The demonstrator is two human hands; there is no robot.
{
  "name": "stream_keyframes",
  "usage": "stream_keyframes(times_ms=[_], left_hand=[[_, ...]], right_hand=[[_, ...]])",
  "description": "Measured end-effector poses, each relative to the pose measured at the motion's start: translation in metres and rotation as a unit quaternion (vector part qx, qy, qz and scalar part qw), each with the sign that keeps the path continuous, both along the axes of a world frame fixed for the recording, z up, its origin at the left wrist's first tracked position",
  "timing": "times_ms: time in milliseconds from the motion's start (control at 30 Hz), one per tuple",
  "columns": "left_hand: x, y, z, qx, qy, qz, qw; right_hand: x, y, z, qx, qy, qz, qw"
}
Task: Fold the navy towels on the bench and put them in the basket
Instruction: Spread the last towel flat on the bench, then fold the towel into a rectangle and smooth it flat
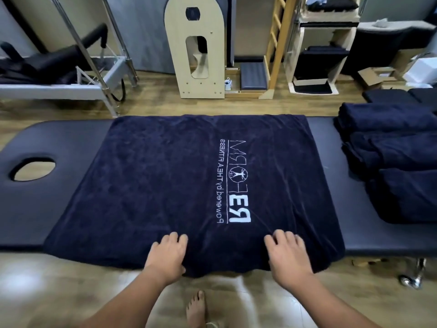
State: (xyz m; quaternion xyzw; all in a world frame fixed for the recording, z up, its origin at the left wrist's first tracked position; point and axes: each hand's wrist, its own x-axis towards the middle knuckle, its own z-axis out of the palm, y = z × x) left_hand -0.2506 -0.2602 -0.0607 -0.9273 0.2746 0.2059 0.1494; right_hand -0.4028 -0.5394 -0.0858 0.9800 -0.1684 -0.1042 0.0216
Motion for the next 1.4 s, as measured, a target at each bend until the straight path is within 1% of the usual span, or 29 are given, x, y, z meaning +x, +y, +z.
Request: stream_keyframes(times_ms=[67, 167, 200, 267, 367, 433, 467, 533, 567, 633, 667, 700, 800, 967, 1167, 1233, 1300, 1367, 1400], left_hand=[[0.002, 0.012, -0.001, 0.005, -0.046, 0.033, 0.998], [0.013, 0.029, -0.007, 0.010, -0.089, 0.014, 0.996], [0.016, 0.033, -0.006, 0.028, -0.088, 0.013, 0.996], [0.023, 0.035, -0.009, 0.063, -0.118, -0.018, 0.991], [0.033, 0.033, -0.007, 0.080, -0.101, -0.090, 0.988], [0.040, 0.036, -0.003, 0.067, -0.061, -0.093, 0.992], [0.044, 0.038, -0.001, 0.043, -0.043, -0.079, 0.995], [0.053, 0.046, 0.004, -0.048, -0.009, -0.019, 0.999], [0.058, 0.051, 0.006, -0.111, 0.009, 0.019, 0.994], [0.070, 0.055, 0.012, -0.223, 0.030, 0.089, 0.970], [0.076, 0.055, 0.015, -0.261, 0.041, 0.112, 0.958], [0.086, 0.054, 0.018, -0.278, 0.048, 0.118, 0.952], [0.120, 0.047, 0.027, -0.260, 0.058, 0.078, 0.961], [0.202, 0.022, 0.033, -0.212, 0.001, -0.027, 0.977], [0.317, -0.020, 0.049, -0.205, -0.003, -0.113, 0.972], [0.353, -0.041, 0.053, -0.205, -0.012, -0.129, 0.970], [0.382, -0.063, 0.055, -0.204, -0.046, -0.132, 0.969], [0.401, -0.079, 0.050, -0.205, -0.098, -0.119, 0.967], [0.406, -0.084, 0.045, -0.207, -0.118, -0.113, 0.965]], right_hand=[[0.009, 0.014, -0.004, 0.011, -0.010, 0.019, 1.000], [0.012, 0.015, -0.007, 0.044, -0.021, -0.025, 0.998], [0.010, 0.011, -0.008, 0.044, -0.025, -0.039, 0.998], [0.006, 0.000, -0.011, 0.022, -0.038, -0.039, 0.998], [0.006, -0.013, -0.012, -0.003, -0.041, 0.008, 0.999], [0.009, -0.019, -0.011, 0.000, -0.039, 0.037, 0.999], [0.010, -0.023, -0.009, 0.009, -0.040, 0.050, 0.998], [0.011, -0.030, -0.005, 0.021, -0.049, 0.068, 0.996], [0.013, -0.033, -0.001, 0.027, -0.058, 0.070, 0.996], [0.026, -0.041, 0.009, 0.041, -0.083, 0.059, 0.994], [0.036, -0.044, 0.015, 0.044, -0.096, 0.049, 0.993], [0.047, -0.048, 0.021, 0.048, -0.109, 0.040, 0.992], [0.082, -0.060, 0.035, 0.058, -0.121, 0.026, 0.991], [0.144, -0.092, 0.050, 0.049, -0.078, 0.040, 0.995], [0.243, -0.130, 0.086, 0.002, -0.010, 0.030, 0.999], [0.280, -0.137, 0.097, -0.012, -0.009, -0.010, 1.000], [0.309, -0.136, 0.102, -0.053, -0.019, -0.058, 0.997], [0.329, -0.129, 0.101, -0.081, 0.005, -0.090, 0.993], [0.335, -0.122, 0.099, -0.077, 0.025, -0.090, 0.993]])
